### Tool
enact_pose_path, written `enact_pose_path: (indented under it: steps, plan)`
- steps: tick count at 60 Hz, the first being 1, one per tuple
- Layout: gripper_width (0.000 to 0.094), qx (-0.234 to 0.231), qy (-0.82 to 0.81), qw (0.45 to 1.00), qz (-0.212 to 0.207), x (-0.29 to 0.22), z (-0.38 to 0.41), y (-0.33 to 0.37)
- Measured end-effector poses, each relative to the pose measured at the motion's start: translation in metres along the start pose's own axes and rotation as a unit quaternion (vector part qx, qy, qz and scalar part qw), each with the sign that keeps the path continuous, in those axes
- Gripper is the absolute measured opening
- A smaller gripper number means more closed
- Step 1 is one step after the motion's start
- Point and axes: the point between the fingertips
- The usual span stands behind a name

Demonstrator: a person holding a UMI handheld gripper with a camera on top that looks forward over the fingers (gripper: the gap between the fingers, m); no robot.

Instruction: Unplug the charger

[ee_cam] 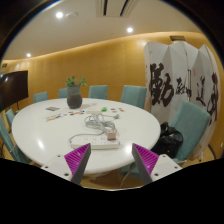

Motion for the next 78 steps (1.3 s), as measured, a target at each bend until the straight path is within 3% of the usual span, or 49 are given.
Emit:
enact_pose_path:
  steps: [8,23,32,41,57,68,69,71,75,78]
  plan:
    - [0.0866,-0.023,-0.021,1.000,0.003,0.010,0.013,-0.059]
    - [0.0837,-0.008,-0.029,0.999,0.021,0.023,0.008,-0.175]
    - [0.0658,-0.012,-0.034,0.999,0.026,0.026,0.010,-0.214]
    - [0.0343,0.007,-0.025,0.999,0.024,0.026,0.001,-0.231]
    - [0.0208,0.007,0.015,1.000,0.017,0.023,0.001,-0.230]
    - [0.0189,0.015,0.009,1.000,-0.011,0.015,0.002,-0.227]
    - [0.0192,0.015,0.008,1.000,-0.015,0.011,0.002,-0.226]
    - [0.0190,0.027,0.030,0.997,-0.067,-0.022,-0.004,-0.216]
    - [0.0187,0.065,0.046,0.975,-0.207,-0.128,-0.015,-0.166]
    - [0.0186,0.060,0.035,0.966,-0.250,-0.185,-0.011,-0.132]
Point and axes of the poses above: the point between the fingertips, and its own axes, seen from behind it with the camera up: z to the left, x down, y backward, against the way the camera looks, and after that the axes turned 2 degrees about -z, right-handed
